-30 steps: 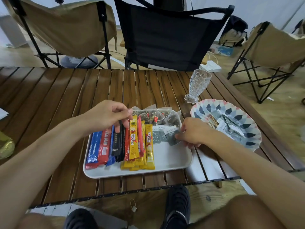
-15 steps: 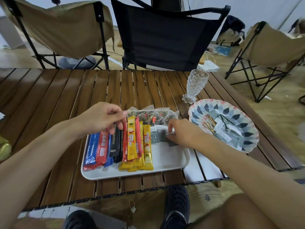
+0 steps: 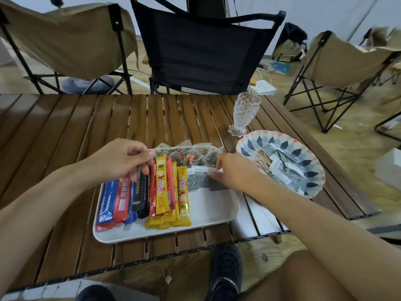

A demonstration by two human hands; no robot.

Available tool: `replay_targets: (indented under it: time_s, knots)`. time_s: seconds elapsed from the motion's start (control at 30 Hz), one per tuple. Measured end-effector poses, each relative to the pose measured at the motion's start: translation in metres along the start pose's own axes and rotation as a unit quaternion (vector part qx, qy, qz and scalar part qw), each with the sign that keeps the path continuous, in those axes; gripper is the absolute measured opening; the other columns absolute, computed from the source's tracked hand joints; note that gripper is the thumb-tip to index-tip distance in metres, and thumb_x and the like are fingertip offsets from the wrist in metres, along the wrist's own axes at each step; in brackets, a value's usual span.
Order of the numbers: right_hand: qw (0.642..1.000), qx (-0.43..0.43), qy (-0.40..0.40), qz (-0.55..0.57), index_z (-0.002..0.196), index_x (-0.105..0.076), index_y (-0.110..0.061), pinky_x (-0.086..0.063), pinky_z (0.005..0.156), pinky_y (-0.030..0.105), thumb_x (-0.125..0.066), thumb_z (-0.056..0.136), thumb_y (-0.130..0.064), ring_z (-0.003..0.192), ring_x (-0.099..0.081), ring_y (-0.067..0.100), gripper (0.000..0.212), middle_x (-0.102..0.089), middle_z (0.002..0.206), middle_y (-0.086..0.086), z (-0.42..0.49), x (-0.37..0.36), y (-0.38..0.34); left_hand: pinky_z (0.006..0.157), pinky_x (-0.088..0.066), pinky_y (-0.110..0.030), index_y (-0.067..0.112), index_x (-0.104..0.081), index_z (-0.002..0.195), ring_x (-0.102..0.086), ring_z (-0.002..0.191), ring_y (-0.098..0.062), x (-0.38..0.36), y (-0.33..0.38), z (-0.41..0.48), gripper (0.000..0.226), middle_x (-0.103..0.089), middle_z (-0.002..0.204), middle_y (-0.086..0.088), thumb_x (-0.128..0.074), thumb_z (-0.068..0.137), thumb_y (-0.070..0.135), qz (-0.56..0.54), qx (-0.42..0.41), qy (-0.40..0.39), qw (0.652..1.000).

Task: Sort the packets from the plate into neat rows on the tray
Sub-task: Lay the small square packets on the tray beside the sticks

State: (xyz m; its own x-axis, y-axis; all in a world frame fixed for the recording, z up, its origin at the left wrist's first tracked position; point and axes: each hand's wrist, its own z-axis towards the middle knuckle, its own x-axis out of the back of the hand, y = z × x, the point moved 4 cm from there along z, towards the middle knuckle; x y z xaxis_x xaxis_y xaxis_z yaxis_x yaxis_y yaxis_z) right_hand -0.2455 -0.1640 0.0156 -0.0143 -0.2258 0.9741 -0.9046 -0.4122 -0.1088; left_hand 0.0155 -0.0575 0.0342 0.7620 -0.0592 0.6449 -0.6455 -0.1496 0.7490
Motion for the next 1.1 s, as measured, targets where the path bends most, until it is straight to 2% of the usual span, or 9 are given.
replay_targets:
  time_s: [0.17, 0.33, 0.4, 0.47, 0.53, 0.7, 0.83, 0.97, 1.1]
  knots:
    - [0.997, -0.062, 0.03, 0.041, 0.101, -0.072, -0.02, -0.056, 0.087, 0.036, -0.064, 0.097, -0.045, 0.093, -0.068, 0.023, 0.026, -0.071, 0.096, 0.003, 0.002, 0.025, 0.044, 0.063, -0.051, -0.026, 0.018, -0.072, 0.094, -0.071, 0.061, -0.013, -0.006, 0.002, 0.006, 0.029, -0.079, 0.08, 0.006, -0.057, 0.102, 0.041, 0.016, -0.002, 0.006, 1.0]
    - [0.979, -0.173, 0.104, 0.035, 0.108, -0.07, -0.018, -0.052, 0.079, 0.032, -0.061, 0.099, -0.043, 0.086, -0.064, 0.021, 0.028, -0.074, 0.103, 0.006, 0.001, 0.033, 0.117, 0.053, -0.049, -0.019, 0.02, -0.071, 0.089, -0.07, 0.059, -0.009, -0.027, 0.019, 0.019, 0.028, -0.078, 0.079, 0.007, -0.057, 0.103, 0.041, 0.046, -0.008, -0.011, 0.999]
    - [0.97, -0.205, 0.13, 0.032, 0.126, -0.063, -0.015, -0.05, 0.084, 0.036, -0.067, 0.093, -0.053, 0.103, -0.062, 0.028, 0.051, -0.067, 0.121, 0.011, 0.0, 0.032, 0.145, 0.052, -0.05, -0.019, 0.02, -0.071, 0.087, -0.071, 0.061, -0.011, -0.035, 0.028, 0.024, 0.032, -0.078, 0.077, 0.007, -0.056, 0.103, 0.043, 0.053, -0.021, -0.013, 0.998]
    - [0.969, -0.224, 0.102, 0.005, 0.145, -0.047, -0.012, -0.044, 0.105, 0.047, -0.068, 0.083, -0.069, 0.131, -0.05, 0.038, 0.086, -0.052, 0.143, 0.018, 0.002, 0.022, 0.167, 0.052, -0.051, -0.021, 0.02, -0.071, 0.088, -0.072, 0.061, -0.012, -0.04, 0.037, 0.03, 0.032, -0.078, 0.077, 0.007, -0.056, 0.104, 0.042, 0.05, -0.03, -0.011, 0.998]
    - [0.969, -0.239, 0.056, 0.005, 0.148, -0.042, -0.012, -0.042, 0.109, 0.049, -0.066, 0.078, -0.077, 0.135, -0.045, 0.04, 0.098, -0.049, 0.146, 0.019, 0.004, 0.01, 0.182, 0.054, -0.052, -0.024, 0.021, -0.072, 0.089, -0.073, 0.061, -0.014, -0.044, 0.042, 0.034, 0.031, -0.078, 0.077, 0.008, -0.057, 0.104, 0.043, 0.045, -0.034, -0.012, 0.998]
    - [0.964, -0.222, 0.123, 0.075, 0.126, -0.065, -0.018, -0.055, 0.09, 0.04, -0.072, 0.084, -0.062, 0.105, -0.065, 0.029, 0.062, -0.071, 0.115, 0.006, 0.011, 0.008, 0.198, 0.056, -0.05, -0.026, 0.021, -0.072, 0.088, -0.072, 0.06, -0.014, -0.052, 0.048, 0.04, 0.03, -0.078, 0.077, 0.01, -0.058, 0.103, 0.043, 0.048, -0.035, -0.017, 0.998]
    - [0.959, -0.225, 0.151, 0.087, 0.103, -0.075, -0.018, -0.051, 0.07, 0.032, -0.069, 0.093, -0.036, 0.086, -0.066, 0.027, 0.021, -0.074, 0.098, 0.007, 0.008, 0.014, 0.202, 0.055, -0.051, -0.025, 0.019, -0.072, 0.089, -0.073, 0.06, -0.015, -0.052, 0.046, 0.039, 0.032, -0.078, 0.077, 0.007, -0.057, 0.103, 0.044, 0.051, -0.038, -0.023, 0.998]
    - [0.933, -0.251, 0.233, 0.108, 0.132, -0.068, -0.013, -0.049, 0.069, 0.033, -0.061, 0.1, -0.02, 0.089, -0.069, 0.035, 0.034, -0.073, 0.108, 0.017, -0.004, 0.026, 0.206, 0.055, -0.057, -0.029, 0.019, -0.072, 0.091, -0.073, 0.061, -0.015, -0.049, 0.04, 0.037, 0.031, -0.079, 0.078, 0.006, -0.057, 0.103, 0.043, 0.048, -0.028, -0.024, 0.998]
    - [0.933, -0.158, 0.3, 0.124, 0.13, -0.066, -0.015, -0.05, 0.071, 0.035, -0.055, 0.105, -0.023, 0.086, -0.066, 0.027, 0.028, -0.073, 0.105, 0.012, -0.013, 0.048, 0.177, 0.052, -0.055, -0.026, 0.018, -0.072, 0.095, -0.073, 0.061, -0.014, -0.042, 0.037, 0.03, 0.028, -0.079, 0.082, 0.004, -0.055, 0.105, 0.038, 0.023, -0.034, -0.008, 0.999]
